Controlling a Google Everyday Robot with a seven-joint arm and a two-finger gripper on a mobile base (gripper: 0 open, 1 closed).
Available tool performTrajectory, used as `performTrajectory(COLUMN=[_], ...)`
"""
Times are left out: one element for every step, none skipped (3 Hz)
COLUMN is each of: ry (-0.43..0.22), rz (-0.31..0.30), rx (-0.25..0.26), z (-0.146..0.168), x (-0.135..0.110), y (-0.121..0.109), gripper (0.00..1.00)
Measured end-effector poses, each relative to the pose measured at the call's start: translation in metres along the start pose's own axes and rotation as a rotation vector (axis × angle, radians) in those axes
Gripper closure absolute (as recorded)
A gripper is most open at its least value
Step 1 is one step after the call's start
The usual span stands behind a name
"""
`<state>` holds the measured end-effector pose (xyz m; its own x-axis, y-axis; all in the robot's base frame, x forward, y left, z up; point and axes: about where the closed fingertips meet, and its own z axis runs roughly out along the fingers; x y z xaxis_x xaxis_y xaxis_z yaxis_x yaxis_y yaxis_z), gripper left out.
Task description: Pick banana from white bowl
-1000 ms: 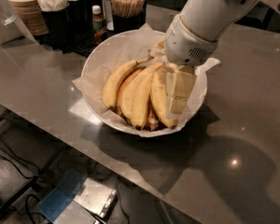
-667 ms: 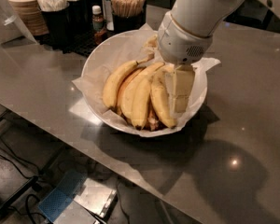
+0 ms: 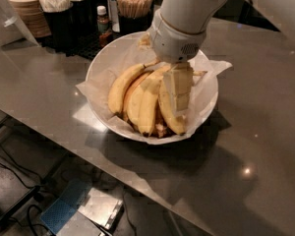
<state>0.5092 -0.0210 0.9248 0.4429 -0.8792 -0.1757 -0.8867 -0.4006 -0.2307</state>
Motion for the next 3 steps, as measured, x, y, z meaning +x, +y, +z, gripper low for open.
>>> performTrajectory(ry=[0.013, 0.007, 0.007], rz=[0.037, 0.083, 0.083], rx=[0.024, 0.04, 0.04], z=[0.007, 0.015, 0.015], x=[0.016, 0.036, 0.036], y=[-0.013, -0.017, -0.017], gripper=[0.0, 0.0, 0.0])
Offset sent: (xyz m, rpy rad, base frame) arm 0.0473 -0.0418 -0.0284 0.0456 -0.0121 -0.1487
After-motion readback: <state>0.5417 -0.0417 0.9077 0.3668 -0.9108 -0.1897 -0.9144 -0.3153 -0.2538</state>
